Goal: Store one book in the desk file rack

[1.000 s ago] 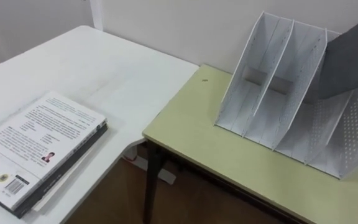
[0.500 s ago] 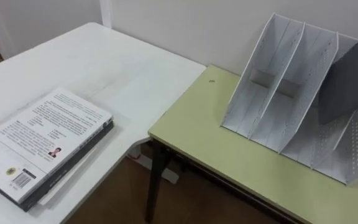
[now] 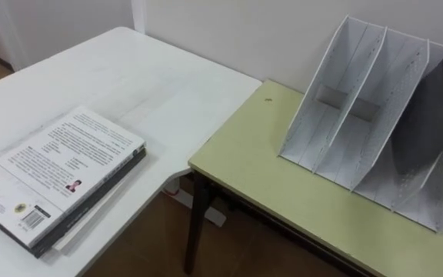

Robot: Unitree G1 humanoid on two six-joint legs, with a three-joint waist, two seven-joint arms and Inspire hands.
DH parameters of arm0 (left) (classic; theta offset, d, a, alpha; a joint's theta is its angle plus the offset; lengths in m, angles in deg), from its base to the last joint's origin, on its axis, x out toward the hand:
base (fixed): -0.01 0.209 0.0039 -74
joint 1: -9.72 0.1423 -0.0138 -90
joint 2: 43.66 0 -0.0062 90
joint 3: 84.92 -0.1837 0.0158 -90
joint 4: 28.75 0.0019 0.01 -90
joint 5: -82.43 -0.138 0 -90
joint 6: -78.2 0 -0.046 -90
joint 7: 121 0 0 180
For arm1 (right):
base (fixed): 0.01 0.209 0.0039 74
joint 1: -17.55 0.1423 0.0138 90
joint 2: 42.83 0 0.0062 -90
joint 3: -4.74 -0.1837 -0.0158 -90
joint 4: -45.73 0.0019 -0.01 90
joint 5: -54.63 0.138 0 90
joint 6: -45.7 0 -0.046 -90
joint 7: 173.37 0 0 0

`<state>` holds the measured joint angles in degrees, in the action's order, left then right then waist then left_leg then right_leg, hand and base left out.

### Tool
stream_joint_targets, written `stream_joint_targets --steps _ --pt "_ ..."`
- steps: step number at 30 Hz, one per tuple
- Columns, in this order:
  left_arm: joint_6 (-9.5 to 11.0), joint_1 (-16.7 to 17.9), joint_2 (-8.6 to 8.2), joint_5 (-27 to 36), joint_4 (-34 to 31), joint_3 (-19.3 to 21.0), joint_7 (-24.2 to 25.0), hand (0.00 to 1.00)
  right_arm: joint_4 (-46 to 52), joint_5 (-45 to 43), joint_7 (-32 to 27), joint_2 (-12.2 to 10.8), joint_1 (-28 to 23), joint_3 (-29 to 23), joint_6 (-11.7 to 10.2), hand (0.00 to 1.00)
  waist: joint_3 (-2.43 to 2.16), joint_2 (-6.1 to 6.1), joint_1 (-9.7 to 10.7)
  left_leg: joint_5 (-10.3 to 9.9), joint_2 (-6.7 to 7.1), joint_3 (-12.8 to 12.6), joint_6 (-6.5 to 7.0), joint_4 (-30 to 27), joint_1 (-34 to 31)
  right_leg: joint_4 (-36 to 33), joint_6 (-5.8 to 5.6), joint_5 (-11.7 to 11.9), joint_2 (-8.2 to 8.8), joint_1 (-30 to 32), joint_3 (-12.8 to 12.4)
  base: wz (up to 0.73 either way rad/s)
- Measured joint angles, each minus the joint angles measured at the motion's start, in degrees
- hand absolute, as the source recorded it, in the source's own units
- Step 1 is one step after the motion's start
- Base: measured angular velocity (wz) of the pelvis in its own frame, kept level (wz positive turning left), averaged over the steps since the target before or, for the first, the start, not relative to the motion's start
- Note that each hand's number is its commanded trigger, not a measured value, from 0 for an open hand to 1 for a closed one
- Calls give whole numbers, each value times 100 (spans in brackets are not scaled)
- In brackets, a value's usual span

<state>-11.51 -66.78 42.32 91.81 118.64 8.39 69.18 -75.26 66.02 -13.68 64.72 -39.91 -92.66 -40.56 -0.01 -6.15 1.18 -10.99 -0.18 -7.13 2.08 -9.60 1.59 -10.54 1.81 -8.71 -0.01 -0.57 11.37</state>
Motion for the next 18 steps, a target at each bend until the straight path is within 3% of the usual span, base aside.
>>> stream_joint_targets --steps 10,18 --pt "0 -42 27 8 26 5 -1 0 -486 231 -101 0 0 10 -58 0 25 20 -148 0 5 147 -6 -3 -4 17 0 0 5 -52 163 6" --pt "-51 -45 24 7 27 44 -20 0 -484 403 -125 0 18 8 -132 0 -2 43 -194 1 19 174 -5 -3 -1 67 1 1 8 -65 170 1"
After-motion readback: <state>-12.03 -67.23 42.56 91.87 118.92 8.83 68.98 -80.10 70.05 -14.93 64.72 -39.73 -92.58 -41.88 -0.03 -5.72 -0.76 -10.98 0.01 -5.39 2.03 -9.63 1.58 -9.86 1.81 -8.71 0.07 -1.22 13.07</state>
